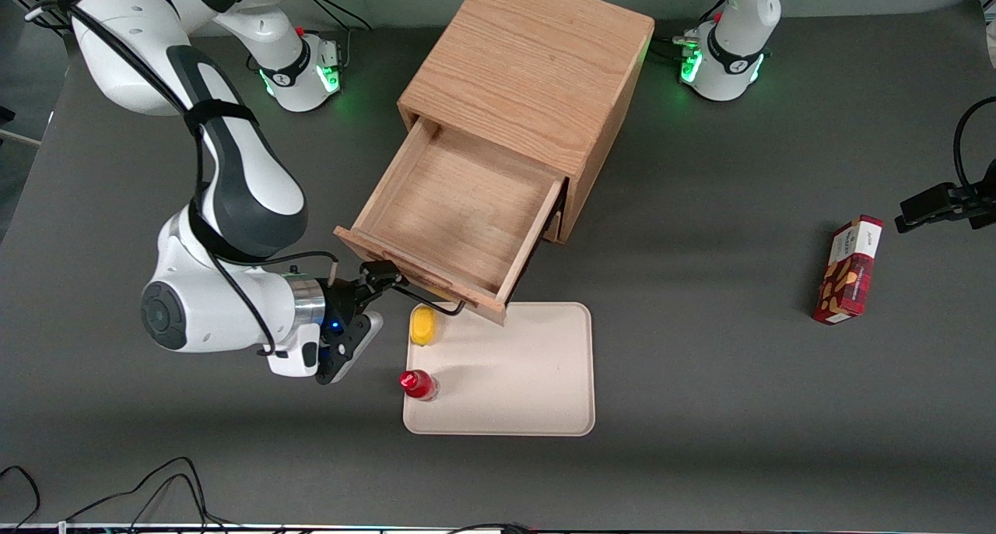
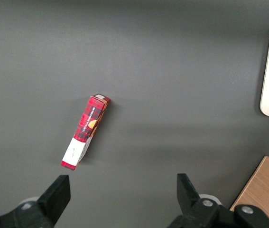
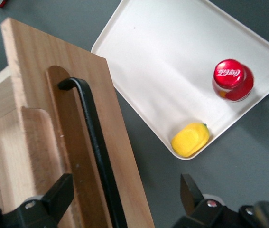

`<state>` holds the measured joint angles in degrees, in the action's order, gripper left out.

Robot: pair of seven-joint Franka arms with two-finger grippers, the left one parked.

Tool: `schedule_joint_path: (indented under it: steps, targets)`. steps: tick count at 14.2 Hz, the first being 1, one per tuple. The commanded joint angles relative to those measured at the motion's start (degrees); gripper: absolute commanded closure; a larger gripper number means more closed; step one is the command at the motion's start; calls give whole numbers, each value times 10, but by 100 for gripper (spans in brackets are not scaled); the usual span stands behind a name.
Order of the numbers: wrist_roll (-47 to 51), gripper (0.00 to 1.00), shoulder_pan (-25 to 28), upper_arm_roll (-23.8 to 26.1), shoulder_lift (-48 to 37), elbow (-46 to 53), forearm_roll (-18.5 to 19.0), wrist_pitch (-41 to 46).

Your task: Open upper drawer

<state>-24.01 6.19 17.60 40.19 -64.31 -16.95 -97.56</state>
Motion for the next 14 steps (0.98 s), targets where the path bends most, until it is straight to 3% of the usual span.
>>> schedule_joint_path:
  steps: [1,3,7,12,14]
  targets:
    - [10,0,6,-5,-16,26,45,17]
    - [13,0,5,-11,-70,17,55,24]
    - [14,0,-8,-40,-192,-14,139,112]
    - [20,0,-10,-128,-331,-16,139,266]
    - [128,0,-10,-152,-387,-35,136,316]
